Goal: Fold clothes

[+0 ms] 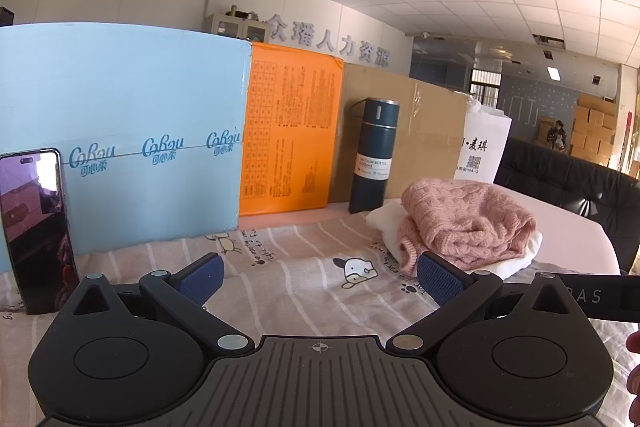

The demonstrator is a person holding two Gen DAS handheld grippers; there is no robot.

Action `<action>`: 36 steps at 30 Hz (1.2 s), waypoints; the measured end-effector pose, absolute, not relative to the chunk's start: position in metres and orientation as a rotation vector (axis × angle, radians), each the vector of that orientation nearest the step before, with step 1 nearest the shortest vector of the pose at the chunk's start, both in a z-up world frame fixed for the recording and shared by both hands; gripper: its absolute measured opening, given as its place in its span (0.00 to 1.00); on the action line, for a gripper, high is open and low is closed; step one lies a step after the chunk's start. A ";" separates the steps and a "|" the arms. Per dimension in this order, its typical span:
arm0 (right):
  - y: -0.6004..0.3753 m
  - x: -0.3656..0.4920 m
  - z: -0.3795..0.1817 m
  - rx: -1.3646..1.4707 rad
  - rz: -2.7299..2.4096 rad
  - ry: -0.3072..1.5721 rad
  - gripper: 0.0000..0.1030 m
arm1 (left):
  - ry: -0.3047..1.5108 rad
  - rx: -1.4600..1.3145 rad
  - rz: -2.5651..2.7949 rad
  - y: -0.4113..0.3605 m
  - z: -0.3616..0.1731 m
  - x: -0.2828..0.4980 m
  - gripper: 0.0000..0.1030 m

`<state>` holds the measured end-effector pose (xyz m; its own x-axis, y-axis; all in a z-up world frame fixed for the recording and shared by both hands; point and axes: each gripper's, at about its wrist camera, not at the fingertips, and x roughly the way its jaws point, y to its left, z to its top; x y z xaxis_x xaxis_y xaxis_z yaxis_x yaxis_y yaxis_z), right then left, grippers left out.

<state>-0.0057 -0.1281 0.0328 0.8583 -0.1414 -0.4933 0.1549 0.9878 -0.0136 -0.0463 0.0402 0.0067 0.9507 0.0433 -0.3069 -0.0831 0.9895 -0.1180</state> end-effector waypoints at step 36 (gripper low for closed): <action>-0.132 -0.004 0.029 0.055 -0.162 0.533 1.00 | 0.321 -0.125 0.056 0.039 0.005 -0.047 1.00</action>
<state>-0.0036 -0.1322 0.0293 0.8490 -0.1393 -0.5097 0.1680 0.9857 0.0104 -0.0469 0.0386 0.0054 0.9476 0.0351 -0.3176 -0.0748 0.9907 -0.1139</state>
